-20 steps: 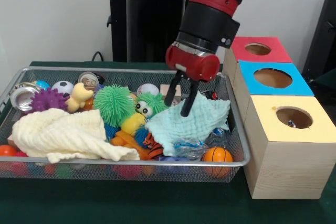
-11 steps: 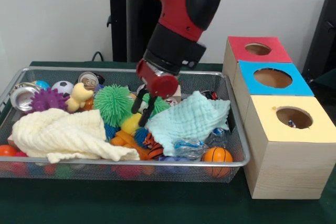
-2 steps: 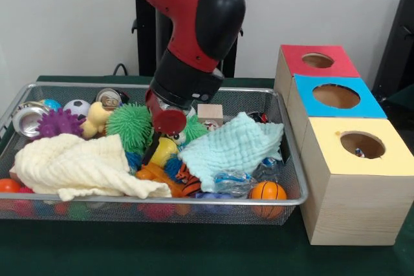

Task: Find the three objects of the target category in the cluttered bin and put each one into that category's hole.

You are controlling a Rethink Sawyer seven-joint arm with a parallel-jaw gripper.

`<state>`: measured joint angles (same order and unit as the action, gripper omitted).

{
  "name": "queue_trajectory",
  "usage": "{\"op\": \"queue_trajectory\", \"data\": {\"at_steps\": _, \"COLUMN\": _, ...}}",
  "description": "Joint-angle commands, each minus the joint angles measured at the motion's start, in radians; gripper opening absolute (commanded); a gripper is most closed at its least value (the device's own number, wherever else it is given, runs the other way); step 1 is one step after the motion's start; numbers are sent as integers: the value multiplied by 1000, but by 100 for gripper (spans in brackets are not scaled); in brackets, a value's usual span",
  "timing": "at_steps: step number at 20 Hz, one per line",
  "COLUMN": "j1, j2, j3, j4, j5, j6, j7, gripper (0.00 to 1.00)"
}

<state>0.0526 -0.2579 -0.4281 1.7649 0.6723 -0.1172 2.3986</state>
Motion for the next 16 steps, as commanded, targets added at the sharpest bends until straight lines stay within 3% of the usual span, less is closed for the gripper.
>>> {"op": "queue_trajectory", "data": {"at_steps": 1, "j1": -13, "j2": 64, "j3": 78, "j4": -18, "j5": 61, "j6": -23, "j7": 206, "gripper": 100}}
{"op": "queue_trajectory", "data": {"at_steps": 4, "j1": 33, "j2": 72, "j3": 35, "j4": -25, "j5": 101, "j6": 36, "j7": 189, "gripper": 100}}
{"op": "queue_trajectory", "data": {"at_steps": 8, "j1": 162, "j2": 69, "j3": -119, "j4": -44, "j5": 152, "j6": 262, "j7": 201, "gripper": 100}}
{"op": "queue_trajectory", "data": {"at_steps": 11, "j1": 276, "j2": 63, "j3": -300, "j4": -105, "j5": 106, "j6": 569, "j7": 293, "gripper": 100}}
{"op": "queue_trajectory", "data": {"at_steps": 13, "j1": 306, "j2": 47, "j3": -358, "j4": -138, "j5": 65, "j6": 693, "j7": 331, "gripper": 100}}
{"op": "queue_trajectory", "data": {"at_steps": 16, "j1": 324, "j2": 27, "j3": -388, "j4": -152, "j5": 43, "j6": 767, "j7": 349, "gripper": 100}}
